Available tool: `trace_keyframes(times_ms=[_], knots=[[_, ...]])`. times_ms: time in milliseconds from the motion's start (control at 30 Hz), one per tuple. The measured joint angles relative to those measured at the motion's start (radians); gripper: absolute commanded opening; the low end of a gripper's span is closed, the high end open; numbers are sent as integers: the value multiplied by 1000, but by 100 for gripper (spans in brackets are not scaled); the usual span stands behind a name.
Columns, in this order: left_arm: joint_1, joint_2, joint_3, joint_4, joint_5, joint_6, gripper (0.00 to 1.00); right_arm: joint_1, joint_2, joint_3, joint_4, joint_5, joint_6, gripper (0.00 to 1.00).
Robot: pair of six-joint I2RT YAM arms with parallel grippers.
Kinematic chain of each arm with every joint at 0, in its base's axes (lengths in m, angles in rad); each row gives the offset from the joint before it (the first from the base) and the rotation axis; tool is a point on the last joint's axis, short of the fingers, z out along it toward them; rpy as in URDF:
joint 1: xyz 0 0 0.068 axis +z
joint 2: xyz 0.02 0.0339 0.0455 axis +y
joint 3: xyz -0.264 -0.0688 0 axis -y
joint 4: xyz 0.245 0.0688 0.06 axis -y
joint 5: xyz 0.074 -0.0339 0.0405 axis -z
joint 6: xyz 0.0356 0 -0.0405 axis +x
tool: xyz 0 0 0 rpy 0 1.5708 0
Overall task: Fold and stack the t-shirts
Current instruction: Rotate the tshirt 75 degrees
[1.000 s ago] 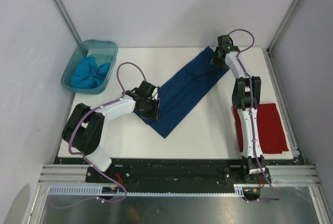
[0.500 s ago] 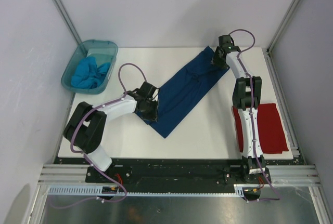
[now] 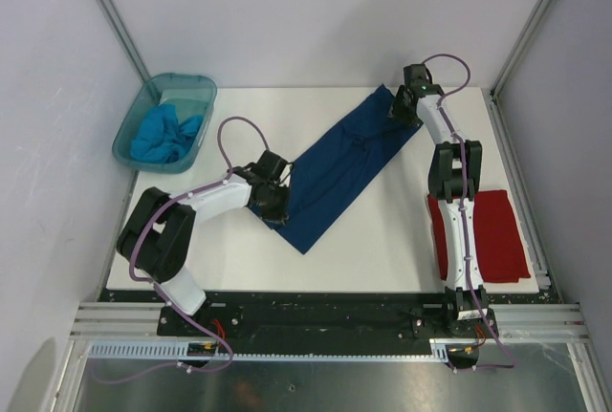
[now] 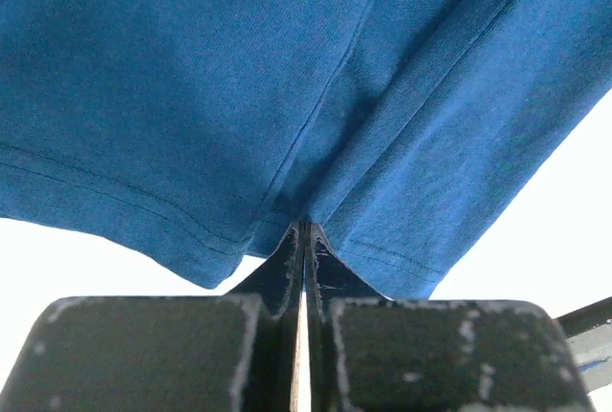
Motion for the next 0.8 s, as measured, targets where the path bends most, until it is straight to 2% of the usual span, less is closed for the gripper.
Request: trace_keyframes(times_ms=[167, 267, 367, 800], knots=[[0, -10, 0, -6, -8, 0, 2, -3, 0, 0, 1, -8, 0, 53], [0, -15, 0, -8, -15, 1, 26, -3, 0, 0, 2, -11, 0, 53], [0, -15, 0, -11, -21, 0, 33, -4, 0, 0, 3, -14, 1, 54], [0, 3, 3, -15, -21, 0, 31, -7, 0, 0, 4, -23, 1, 53]])
